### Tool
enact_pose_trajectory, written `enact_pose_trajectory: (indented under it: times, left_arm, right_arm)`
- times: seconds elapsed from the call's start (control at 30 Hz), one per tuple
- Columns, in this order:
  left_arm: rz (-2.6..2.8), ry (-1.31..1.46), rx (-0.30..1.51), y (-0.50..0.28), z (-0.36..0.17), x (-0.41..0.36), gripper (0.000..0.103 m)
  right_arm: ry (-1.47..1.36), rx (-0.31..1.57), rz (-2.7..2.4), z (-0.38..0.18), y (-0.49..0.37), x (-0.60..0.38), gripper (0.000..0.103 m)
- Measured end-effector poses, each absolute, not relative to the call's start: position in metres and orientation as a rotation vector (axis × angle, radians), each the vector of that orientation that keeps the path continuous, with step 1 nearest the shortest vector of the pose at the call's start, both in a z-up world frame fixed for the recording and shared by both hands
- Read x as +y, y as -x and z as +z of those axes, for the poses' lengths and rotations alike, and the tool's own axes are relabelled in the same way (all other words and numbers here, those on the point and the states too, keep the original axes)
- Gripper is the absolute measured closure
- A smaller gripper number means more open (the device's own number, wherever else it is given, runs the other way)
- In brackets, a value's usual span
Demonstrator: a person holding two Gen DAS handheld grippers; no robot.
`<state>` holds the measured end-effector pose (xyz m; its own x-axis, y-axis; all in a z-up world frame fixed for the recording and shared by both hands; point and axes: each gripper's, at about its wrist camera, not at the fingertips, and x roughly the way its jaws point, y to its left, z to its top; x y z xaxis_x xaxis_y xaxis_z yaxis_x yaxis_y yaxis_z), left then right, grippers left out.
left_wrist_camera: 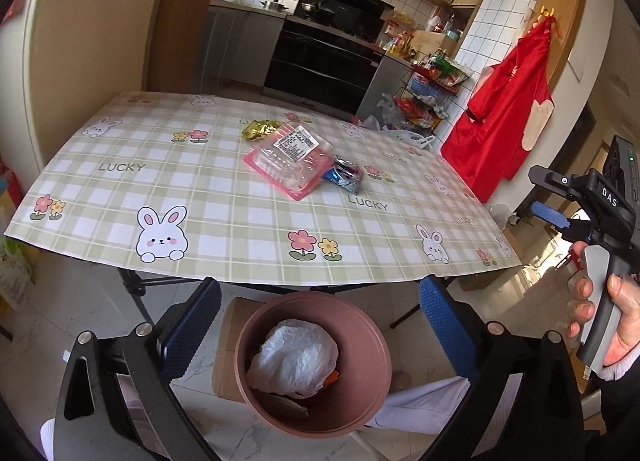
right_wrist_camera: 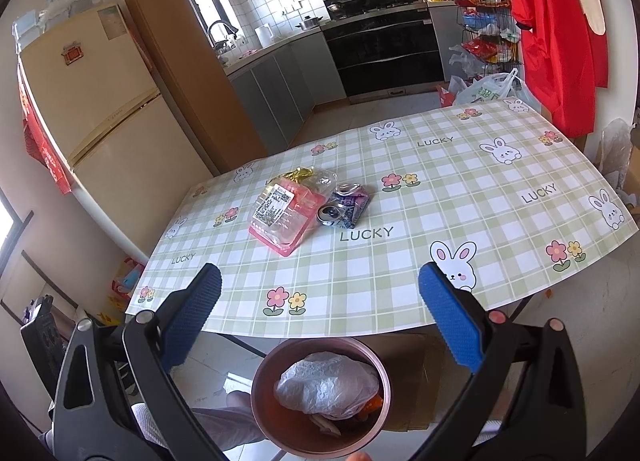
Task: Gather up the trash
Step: 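Grasp the clear pink-rimmed plastic tray with the left tool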
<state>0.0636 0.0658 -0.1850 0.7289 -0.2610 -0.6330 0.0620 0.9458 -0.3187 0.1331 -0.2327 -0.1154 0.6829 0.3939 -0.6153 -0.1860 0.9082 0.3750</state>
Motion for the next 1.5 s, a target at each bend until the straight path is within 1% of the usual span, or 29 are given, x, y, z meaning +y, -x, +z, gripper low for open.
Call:
enact_pose_trajectory:
  times: [0.3,0.67,0.83,1.03,1.1,1.17,1.33,1.5]
  left_arm:
    - [-0.153,0.174,0.743,-0.085,-0.189,0.065,0.006]
    - [-0.155,0.306,0.770,-0.176,-0.195,0.097,0.006]
    - [-0.194,0.378,0.825,-0.234,-0.219,0.108,0.006]
    - [-0.203,0.567,0.870,-0.298,-0.264,0.127,0.007]
    - [-0.202,0.621,0.872,-0.314,-0.278,0.128,0.010]
    - [-0.193,0.644,0.860,-0.329,-0.287,0.130,0.015]
    - [-0.180,0.731,0.842,-0.353,-0.308,0.139,0.016]
    - [-0.193,0.760,0.833,-0.365,-0.317,0.138,0.016]
  right_arm:
    - [-0.286,0.791,0.318,-0.131,-0.143,-0.232,0.005]
    - [-0.285,0.851,0.303,-0.162,-0.178,-0.229,0.005]
    - [-0.289,0.893,0.302,-0.183,-0.205,-0.221,0.005]
    - [-0.282,0.934,0.305,-0.206,-0.241,-0.206,0.005]
    - [-0.278,0.943,0.308,-0.211,-0.252,-0.202,0.005]
    - [-0.269,0.946,0.312,-0.215,-0.263,-0.198,0.006]
    - [-0.251,0.954,0.319,-0.223,-0.282,-0.189,0.006]
    - [-0.240,0.968,0.326,-0.232,-0.291,-0.184,0.006]
